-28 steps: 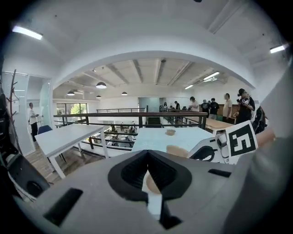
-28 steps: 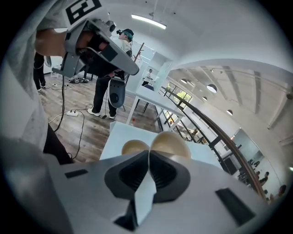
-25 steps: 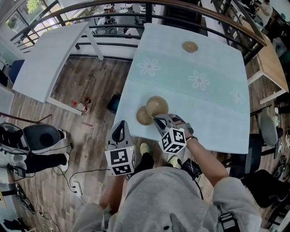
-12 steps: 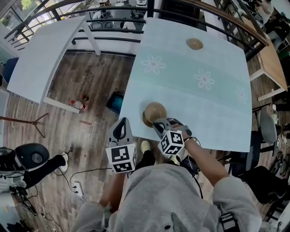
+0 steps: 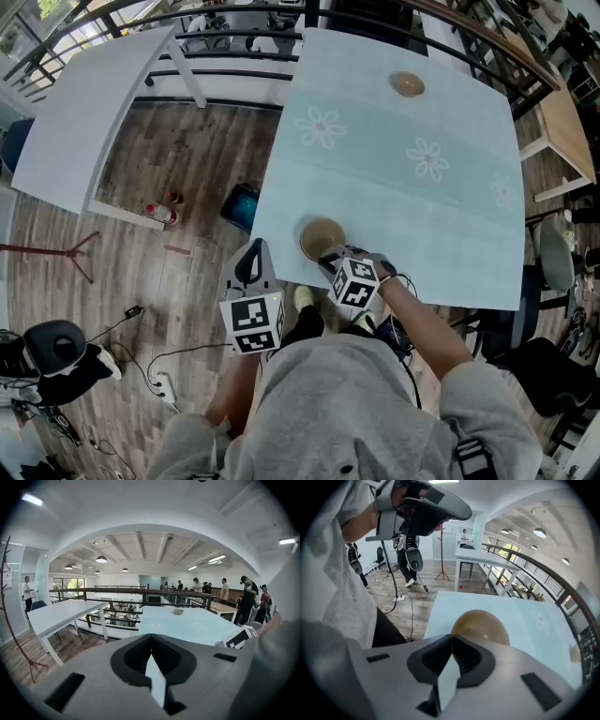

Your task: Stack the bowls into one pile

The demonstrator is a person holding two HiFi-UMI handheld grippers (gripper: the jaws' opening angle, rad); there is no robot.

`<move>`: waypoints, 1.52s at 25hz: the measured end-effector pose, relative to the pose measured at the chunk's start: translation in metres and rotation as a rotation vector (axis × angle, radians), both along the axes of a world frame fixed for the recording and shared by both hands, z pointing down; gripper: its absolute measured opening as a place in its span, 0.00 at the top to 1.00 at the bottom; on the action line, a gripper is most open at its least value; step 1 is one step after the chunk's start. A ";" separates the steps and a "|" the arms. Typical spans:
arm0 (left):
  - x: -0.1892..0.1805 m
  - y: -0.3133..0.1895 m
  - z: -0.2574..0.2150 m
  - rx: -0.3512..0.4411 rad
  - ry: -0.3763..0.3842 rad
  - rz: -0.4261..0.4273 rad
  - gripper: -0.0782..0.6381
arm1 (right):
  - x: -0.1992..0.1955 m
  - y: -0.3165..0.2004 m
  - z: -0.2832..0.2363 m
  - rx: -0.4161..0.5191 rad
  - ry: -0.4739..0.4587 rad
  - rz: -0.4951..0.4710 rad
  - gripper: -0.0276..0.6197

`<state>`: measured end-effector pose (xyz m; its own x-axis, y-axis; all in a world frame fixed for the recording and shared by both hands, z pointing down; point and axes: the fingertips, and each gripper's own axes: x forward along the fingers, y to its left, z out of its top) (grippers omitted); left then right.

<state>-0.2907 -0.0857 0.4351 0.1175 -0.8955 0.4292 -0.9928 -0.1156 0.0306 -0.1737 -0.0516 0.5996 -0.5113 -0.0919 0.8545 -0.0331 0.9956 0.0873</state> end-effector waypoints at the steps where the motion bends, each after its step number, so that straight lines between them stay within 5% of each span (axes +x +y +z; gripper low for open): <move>1: 0.000 -0.001 0.001 -0.002 0.000 0.003 0.87 | -0.001 0.000 0.002 -0.033 0.007 0.003 0.91; 8: 0.008 -0.007 0.008 -0.008 0.001 0.031 0.87 | -0.006 -0.001 0.007 -0.205 0.004 0.070 0.91; 13: 0.005 -0.013 0.011 -0.012 0.003 0.043 0.87 | -0.007 -0.002 0.004 -0.248 -0.007 0.087 0.89; 18: 0.008 -0.015 0.010 -0.010 0.002 0.073 0.87 | -0.001 0.006 -0.002 -0.295 -0.016 0.092 0.73; 24: 0.016 -0.025 0.012 -0.012 -0.004 0.106 0.87 | 0.005 -0.002 -0.032 -0.234 -0.076 0.114 0.73; 30: 0.036 -0.040 0.009 0.003 0.009 0.170 0.87 | 0.032 -0.023 -0.079 -0.172 -0.196 0.246 0.73; 38: 0.074 -0.057 -0.017 0.067 0.027 0.277 0.87 | 0.114 -0.085 -0.175 0.140 -0.408 0.565 0.88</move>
<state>-0.2170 -0.1427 0.4176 0.3725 -0.8538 0.3638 -0.9219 -0.3853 0.0398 -0.0601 -0.1371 0.4244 -0.6295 -0.5327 0.5656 -0.5987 0.7966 0.0840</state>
